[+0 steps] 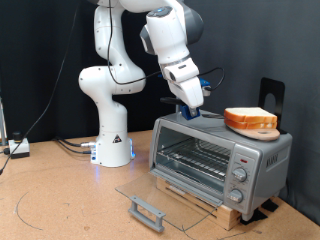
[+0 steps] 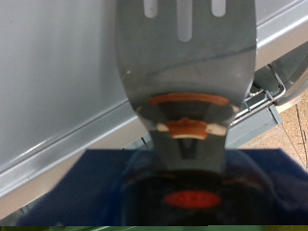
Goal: Make a piece of toast with the oven
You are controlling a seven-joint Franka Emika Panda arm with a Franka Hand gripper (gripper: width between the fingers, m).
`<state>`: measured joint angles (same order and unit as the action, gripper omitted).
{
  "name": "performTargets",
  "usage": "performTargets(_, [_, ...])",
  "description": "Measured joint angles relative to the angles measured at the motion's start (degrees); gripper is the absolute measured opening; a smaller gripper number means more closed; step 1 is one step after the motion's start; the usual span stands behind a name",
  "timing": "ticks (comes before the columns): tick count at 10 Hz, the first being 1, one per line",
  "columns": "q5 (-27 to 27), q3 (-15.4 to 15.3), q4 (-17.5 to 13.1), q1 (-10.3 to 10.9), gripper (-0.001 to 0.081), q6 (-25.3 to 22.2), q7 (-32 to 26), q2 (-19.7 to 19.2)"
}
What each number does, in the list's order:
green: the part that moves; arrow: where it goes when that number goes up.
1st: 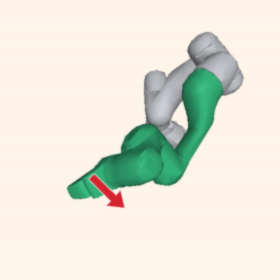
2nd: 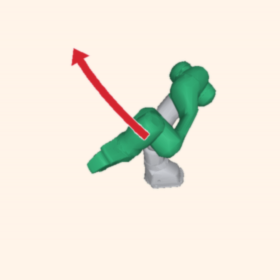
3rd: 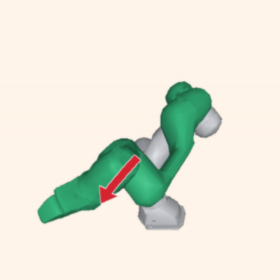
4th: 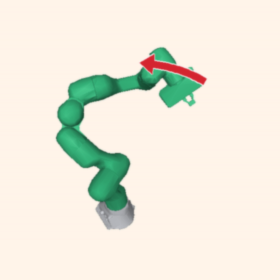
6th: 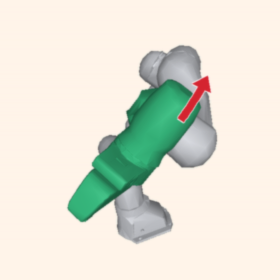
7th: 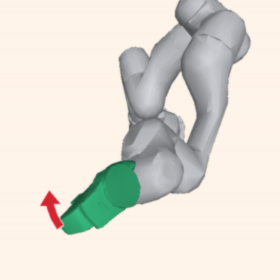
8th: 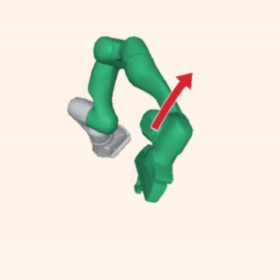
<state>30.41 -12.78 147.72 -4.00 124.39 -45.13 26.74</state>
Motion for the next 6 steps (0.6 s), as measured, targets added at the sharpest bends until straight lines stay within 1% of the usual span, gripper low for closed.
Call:
performTargets(2, [-0.01, -0.38, -0.01, -0.01, 0.0396, 0.07, 0.94, -0.28])
performTargets(6, [0.04, -2.81, -0.93, 0.00, 0.0396, 1.64, 3.39, -1.71])
